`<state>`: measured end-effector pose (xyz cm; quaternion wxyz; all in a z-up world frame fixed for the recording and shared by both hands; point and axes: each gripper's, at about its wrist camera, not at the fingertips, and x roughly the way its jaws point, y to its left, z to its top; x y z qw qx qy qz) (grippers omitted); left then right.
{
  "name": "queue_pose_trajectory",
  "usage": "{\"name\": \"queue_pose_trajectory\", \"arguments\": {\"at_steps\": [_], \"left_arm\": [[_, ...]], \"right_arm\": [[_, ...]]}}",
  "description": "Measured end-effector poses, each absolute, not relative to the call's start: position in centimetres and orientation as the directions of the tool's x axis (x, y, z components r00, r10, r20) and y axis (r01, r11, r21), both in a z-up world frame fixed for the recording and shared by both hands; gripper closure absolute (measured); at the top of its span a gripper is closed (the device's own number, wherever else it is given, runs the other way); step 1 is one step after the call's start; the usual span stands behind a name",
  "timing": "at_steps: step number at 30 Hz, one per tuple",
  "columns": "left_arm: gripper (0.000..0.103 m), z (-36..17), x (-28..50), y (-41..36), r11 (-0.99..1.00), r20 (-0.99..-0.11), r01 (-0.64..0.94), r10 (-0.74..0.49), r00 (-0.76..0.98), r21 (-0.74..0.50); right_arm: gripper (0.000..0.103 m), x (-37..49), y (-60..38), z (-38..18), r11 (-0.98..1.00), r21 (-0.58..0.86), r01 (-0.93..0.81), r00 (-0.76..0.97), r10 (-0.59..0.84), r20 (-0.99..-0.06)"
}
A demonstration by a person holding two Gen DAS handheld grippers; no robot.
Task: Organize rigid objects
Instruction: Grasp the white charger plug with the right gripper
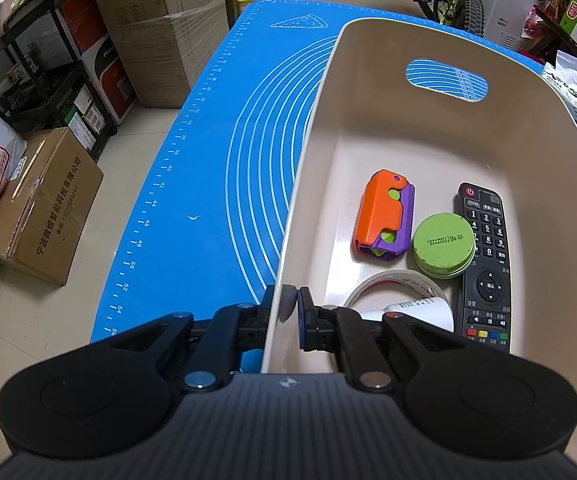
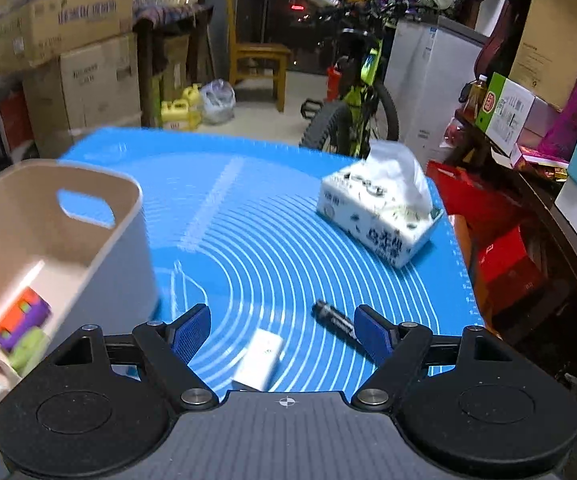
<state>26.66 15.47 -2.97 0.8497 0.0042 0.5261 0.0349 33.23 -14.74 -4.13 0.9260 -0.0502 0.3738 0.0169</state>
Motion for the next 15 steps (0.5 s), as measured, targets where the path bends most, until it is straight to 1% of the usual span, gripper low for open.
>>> {"name": "queue_pose_trajectory", "arguments": {"at_steps": [6, 9, 11, 13, 15], "left_arm": [[0.092, -3.0, 26.6, 15.4, 0.998, -0.894, -0.054, 0.064, 0.444, 0.045], [0.092, -3.0, 26.6, 15.5, 0.997, -0.894, -0.054, 0.065, 0.444, 0.046], [0.092, -3.0, 26.6, 15.5, 0.997, -0.894, -0.054, 0.066, 0.444, 0.047], [0.092, -3.0, 26.6, 15.4, 0.997, -0.894, -0.054, 0.066, 0.444, 0.047], [0.092, -3.0, 26.6, 15.5, 0.997, -0.894, -0.053, 0.066, 0.444, 0.047]], "right_arm": [[0.021, 34.5, -14.2, -6.9, 0.986, -0.124, -0.113, 0.665, -0.018, -0.746], [0.022, 35.0, -14.4, -7.9, 0.990, -0.107, -0.094, 0.644, -0.022, -0.765], [0.025, 35.3, -14.7, -8.5, 0.993, -0.085, -0.078, 0.633, -0.017, -0.774], [0.033, 35.6, -14.8, -9.0, 0.994, -0.072, -0.077, 0.623, -0.008, -0.783], [0.038, 35.9, -14.7, -9.5, 0.995, -0.064, -0.082, 0.612, 0.000, -0.791]]}}
